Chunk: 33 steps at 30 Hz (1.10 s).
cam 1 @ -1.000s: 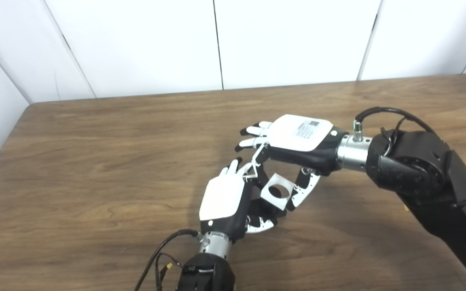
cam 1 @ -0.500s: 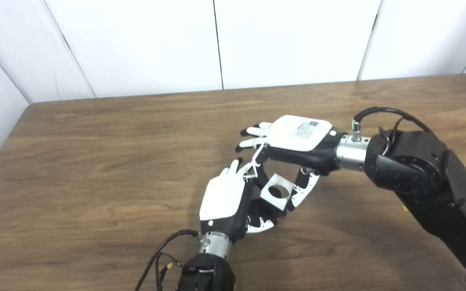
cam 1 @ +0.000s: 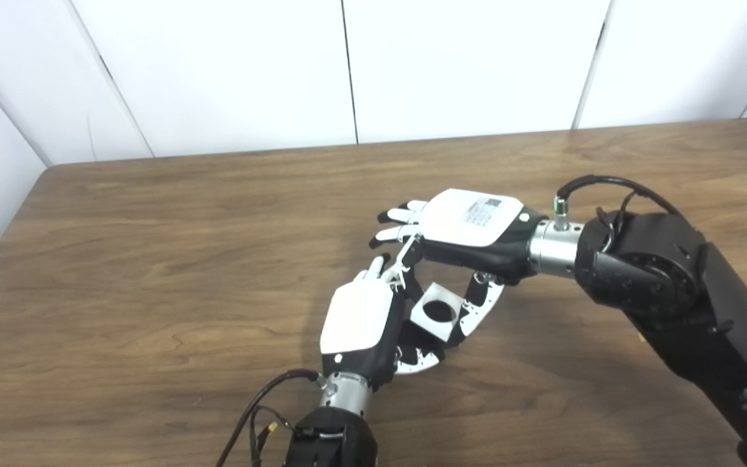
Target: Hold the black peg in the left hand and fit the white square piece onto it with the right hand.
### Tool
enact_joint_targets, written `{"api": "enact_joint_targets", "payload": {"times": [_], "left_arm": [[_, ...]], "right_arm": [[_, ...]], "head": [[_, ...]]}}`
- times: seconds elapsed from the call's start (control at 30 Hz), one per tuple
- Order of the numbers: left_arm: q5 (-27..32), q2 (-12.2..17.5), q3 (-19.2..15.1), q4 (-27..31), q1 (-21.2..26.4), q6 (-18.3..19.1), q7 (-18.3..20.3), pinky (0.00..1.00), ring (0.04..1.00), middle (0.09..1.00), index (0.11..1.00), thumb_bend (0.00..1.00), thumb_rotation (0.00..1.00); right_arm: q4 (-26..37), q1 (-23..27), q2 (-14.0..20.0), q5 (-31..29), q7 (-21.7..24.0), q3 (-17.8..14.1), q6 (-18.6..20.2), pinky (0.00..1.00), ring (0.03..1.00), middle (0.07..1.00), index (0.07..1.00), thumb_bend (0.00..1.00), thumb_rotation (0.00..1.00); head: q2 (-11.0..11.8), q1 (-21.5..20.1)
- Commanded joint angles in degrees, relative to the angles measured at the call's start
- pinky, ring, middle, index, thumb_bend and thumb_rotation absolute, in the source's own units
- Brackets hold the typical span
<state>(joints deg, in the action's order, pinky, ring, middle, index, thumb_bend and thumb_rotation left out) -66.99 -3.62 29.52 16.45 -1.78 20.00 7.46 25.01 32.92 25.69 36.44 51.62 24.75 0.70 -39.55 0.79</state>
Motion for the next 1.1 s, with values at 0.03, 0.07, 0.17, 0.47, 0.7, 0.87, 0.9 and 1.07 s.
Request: {"api": "enact_joint_targets", "payload": {"times": [0.03, 0.07, 0.17, 0.47, 0.7, 0.87, 0.9, 1.07], "left_arm": [[-0.9, -0.9, 1.3, 0.0, -0.5, -0.6, -0.7, 0.93, 0.978, 0.896, 0.491, 0.52, 0.07], [-0.9, -0.9, 1.3, 0.0, -0.5, -0.6, -0.6, 0.93, 0.978, 0.896, 0.491, 0.52, 0.07], [-0.7, -0.8, 1.2, 0.1, -0.7, -0.7, -0.6, 0.93, 0.981, 0.898, 0.491, 0.52, 0.07], [-1.4, -0.8, 1.4, 0.6, -0.7, -0.4, 0.0, 0.93, 0.977, 0.897, 0.491, 0.52, 0.07], [-2.7, -0.9, 2.0, 0.8, -0.3, -0.3, 0.3, 0.9, 0.964, 0.893, 0.491, 0.52, 0.07], [-2.6, -1.0, 1.9, 0.8, -0.4, -0.3, 0.5, 0.9, 0.966, 0.894, 0.491, 0.52, 0.07], [-2.7, -0.9, 1.9, 0.7, -0.4, -0.4, 0.4, 0.9, 0.965, 0.894, 0.491, 0.52, 0.07], [-3.0, -0.9, 2.0, 0.3, -0.1, -0.4, 0.3, 0.89, 0.96, 0.892, 0.491, 0.52, 0.07]], "right_arm": [[-0.1, 2.6, -0.3, 0.1, -2.1, -0.6, -1.9, 1.0, 1.0, 0.929, 0.491, 0.52, 0.14], [-0.2, 2.5, -0.3, 0.1, -2.1, -0.6, -2.0, 1.0, 1.0, 0.929, 0.491, 0.52, 0.14], [-0.7, 2.5, -0.3, 0.3, -1.9, -0.6, -2.3, 0.99, 1.0, 0.93, 0.491, 0.52, 0.14], [-2.4, 2.5, -0.5, 0.4, -2.9, -1.1, -3.2, 0.99, 1.0, 0.93, 0.491, 0.52, 0.14], [-3.2, 2.8, -0.6, 0.6, -3.4, -1.3, -3.4, 0.99, 1.0, 0.931, 0.491, 0.52, 0.14], [-3.3, 2.8, -0.8, 0.9, -3.6, -1.1, -3.3, 0.98, 1.0, 0.931, 0.491, 0.52, 0.14], [-3.3, 2.8, -0.7, 1.0, -3.7, -1.1, -3.4, 0.98, 1.0, 0.931, 0.491, 0.52, 0.14], [-3.2, 2.6, -0.7, 0.9, -3.8, -1.0, -3.3, 0.99, 1.0, 0.93, 0.491, 0.52, 0.14]], "head": [[0.0, 0.1], [0.0, 0.1], [0.1, 0.2], [0.3, 0.1], [0.2, 0.2], [0.2, 0.0], [0.2, 0.0], [0.2, 0.0]]}}
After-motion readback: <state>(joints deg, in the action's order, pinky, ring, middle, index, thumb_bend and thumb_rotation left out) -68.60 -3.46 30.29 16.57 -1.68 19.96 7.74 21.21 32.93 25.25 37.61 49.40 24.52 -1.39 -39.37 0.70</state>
